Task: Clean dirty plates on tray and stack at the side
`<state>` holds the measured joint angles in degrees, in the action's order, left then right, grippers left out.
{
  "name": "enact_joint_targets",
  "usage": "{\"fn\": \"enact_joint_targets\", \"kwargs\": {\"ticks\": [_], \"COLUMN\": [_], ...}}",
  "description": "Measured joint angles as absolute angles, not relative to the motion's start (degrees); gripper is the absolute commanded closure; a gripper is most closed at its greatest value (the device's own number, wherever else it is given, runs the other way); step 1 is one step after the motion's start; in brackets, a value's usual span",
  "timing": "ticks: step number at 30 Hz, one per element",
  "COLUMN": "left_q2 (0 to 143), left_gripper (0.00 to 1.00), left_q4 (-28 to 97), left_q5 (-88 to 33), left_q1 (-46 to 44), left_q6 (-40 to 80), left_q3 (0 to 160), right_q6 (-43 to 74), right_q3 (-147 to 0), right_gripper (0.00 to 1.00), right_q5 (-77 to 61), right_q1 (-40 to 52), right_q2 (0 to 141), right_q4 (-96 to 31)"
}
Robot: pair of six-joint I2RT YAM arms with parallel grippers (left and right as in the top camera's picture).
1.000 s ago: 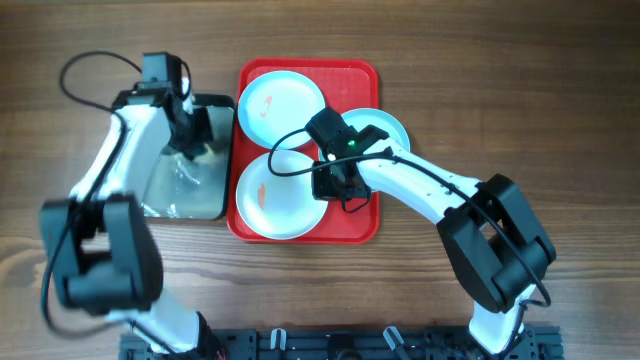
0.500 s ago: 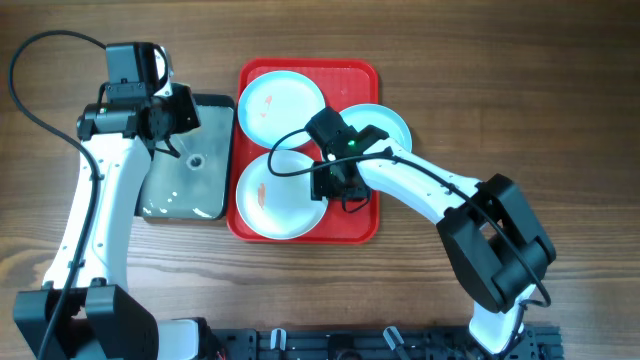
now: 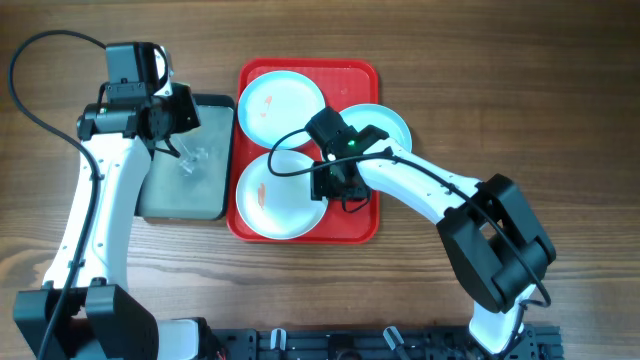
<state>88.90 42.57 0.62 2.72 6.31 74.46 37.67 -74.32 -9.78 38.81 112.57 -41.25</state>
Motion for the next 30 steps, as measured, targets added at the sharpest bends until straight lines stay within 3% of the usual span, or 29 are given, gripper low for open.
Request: {"fn": "enact_joint_targets", "kwargs": {"ticks": [13,25,30], "left_q2": [88.9,88.9,88.9], "left_gripper": [0.96,0.96,0.96], "left_q4": [42.61,43.05,43.44], "left_q5": [0.62,0.62,0.62], "left_q1": [2.72,2.72,2.72], "left_q6": [6.31,6.31,6.31], "left_q3": [74.46,74.46,74.46], "right_q6": [37.67,37.67,37.69], "right_q3": [-74.32,-74.32,-74.32], "right_gripper": [0.6,0.85,0.87], "right_q5": [-9.78,-9.78,-9.76], "right_q1": [38.81,38.81,38.81], "right_q2": [112.57,112.57,112.57], "right_q4": [-41.25,-40.91,-40.86]}}
